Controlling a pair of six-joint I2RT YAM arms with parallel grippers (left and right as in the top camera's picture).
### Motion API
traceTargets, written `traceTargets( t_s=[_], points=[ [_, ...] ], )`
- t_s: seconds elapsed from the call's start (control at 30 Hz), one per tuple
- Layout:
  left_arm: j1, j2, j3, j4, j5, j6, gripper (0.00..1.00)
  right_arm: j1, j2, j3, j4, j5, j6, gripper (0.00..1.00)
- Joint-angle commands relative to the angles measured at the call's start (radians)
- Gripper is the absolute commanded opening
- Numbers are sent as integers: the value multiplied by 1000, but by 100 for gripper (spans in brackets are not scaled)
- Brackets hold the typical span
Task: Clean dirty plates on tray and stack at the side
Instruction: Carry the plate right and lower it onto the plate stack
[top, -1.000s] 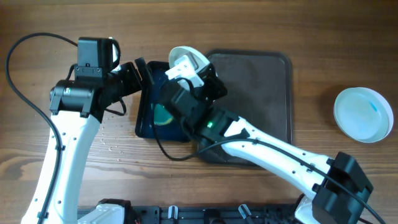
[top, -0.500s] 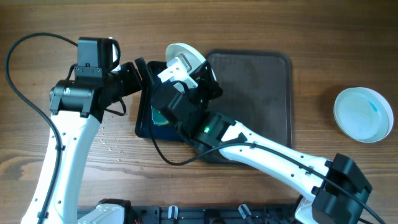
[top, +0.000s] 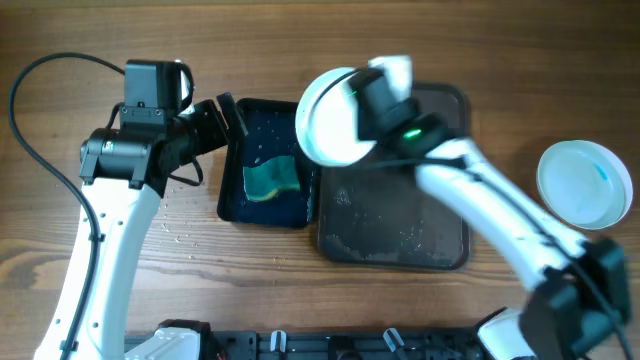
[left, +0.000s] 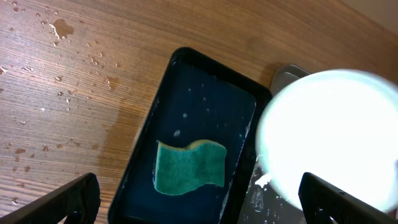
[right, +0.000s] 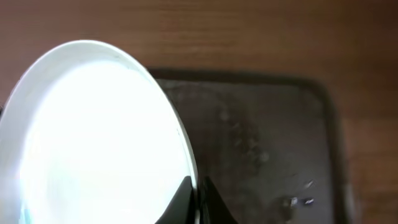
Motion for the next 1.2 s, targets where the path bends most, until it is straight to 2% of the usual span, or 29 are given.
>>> traceTargets(
  t_s=[0.0, 0.1, 0.23, 0.3, 0.43, 0.5, 0.63, 0.67, 0.7, 0.73, 0.77, 0.9, 1.07, 1.17],
  points=[
    [8, -6, 13, 2, 15, 5, 100, -249, -230, 7, -60, -301, 242, 4],
    [8, -6, 13, 2, 15, 5, 100, -536, -330, 7, -192, -292, 358, 4],
    [8, -6, 13, 2, 16, 5, 100, -902, -334, 7, -377, -259, 347, 4],
    [8, -6, 13, 2, 16, 5, 100, -1062, -293, 6, -465, -261, 292, 4],
    [8, -6, 13, 2, 15, 5, 100, -1245, -197, -21, -535, -259, 199, 4],
    [8, -6, 13, 2, 15, 5, 100, -1307, -163, -60, -535, -266, 198, 4],
    [8, -6, 13, 2, 15, 5, 100, -1342, -121, -116, -518, -265, 192, 5],
    [8, -6, 13, 2, 16, 5, 100, -1342, -116, -131, -504, -264, 169, 15],
    [8, -6, 13, 2, 15, 5, 100, -1342, -116, -136, -492, -265, 157, 32],
    [8, -6, 13, 2, 16, 5, 100, -1341, -117, -135, -480, -274, 138, 43],
    [8, -6, 13, 2, 16, 5, 100, -1340, -129, -133, -464, -305, 89, 45],
    [8, -6, 13, 2, 15, 5, 100, -1294, -195, -133, -453, -510, -92, 44],
    [8, -6, 13, 2, 15, 5, 100, -1178, -210, -146, -452, -481, -104, 39],
    [8, -6, 13, 2, 15, 5, 100, -1152, -210, -185, -444, -391, -1, 40]
  ],
)
